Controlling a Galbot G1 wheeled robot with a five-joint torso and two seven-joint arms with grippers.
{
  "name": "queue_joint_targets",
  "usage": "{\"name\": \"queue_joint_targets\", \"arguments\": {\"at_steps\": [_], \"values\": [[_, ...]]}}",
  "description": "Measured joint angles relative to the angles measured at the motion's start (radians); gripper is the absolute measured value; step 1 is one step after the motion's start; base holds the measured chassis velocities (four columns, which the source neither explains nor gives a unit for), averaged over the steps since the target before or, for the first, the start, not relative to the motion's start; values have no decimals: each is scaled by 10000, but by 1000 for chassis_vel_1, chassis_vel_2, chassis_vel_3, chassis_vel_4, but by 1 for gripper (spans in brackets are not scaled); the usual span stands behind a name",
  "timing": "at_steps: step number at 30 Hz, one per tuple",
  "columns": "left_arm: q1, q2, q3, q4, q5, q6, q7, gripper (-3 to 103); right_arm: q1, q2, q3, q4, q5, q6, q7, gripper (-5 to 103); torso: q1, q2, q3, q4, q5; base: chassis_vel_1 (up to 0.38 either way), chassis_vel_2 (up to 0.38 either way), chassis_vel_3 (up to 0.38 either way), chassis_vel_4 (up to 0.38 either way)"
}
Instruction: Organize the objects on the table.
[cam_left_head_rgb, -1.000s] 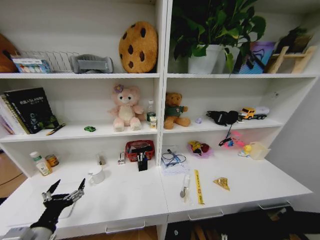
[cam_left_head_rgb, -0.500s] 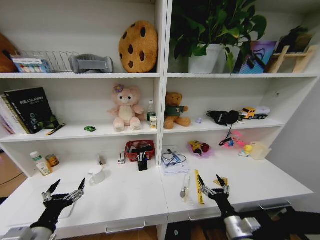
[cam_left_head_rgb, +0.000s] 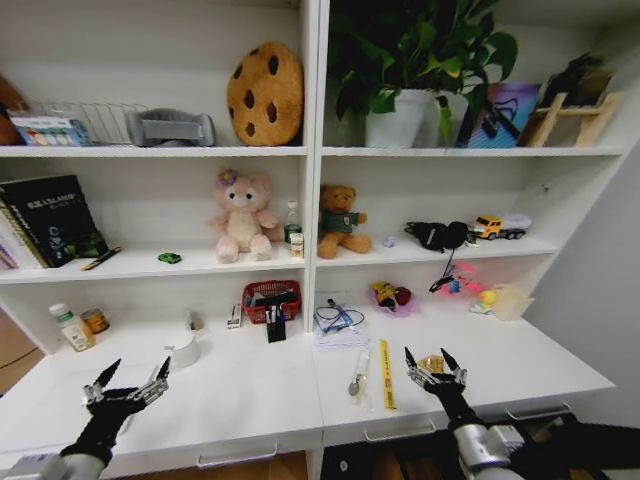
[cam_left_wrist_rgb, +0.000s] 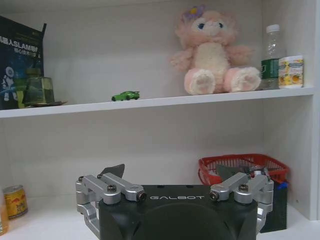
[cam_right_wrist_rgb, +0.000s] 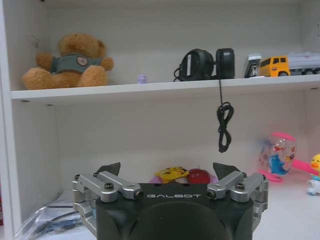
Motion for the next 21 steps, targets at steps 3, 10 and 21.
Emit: {"name": "queue_joint_targets", "arguments": {"at_steps": [3,10,21], "values": [[0,0,0,0,0,0,0,100,204,-72,-114,-233,58,72,-56,100,-2,1,-1,2,8,-227,-207,217,211],[0,-2,3,-1,0,0,4,100,1348,85,-952,-1317,-1190,62,566,100,-3,1,-1,-7,-7,-150,-164,147,160],[0,0,0,-1,0,0,0,100,1586,-463,-1049,-1969,-938,-1040,250,100,-2,1,-1,-2,-6,14,32,-10,-31]]}}
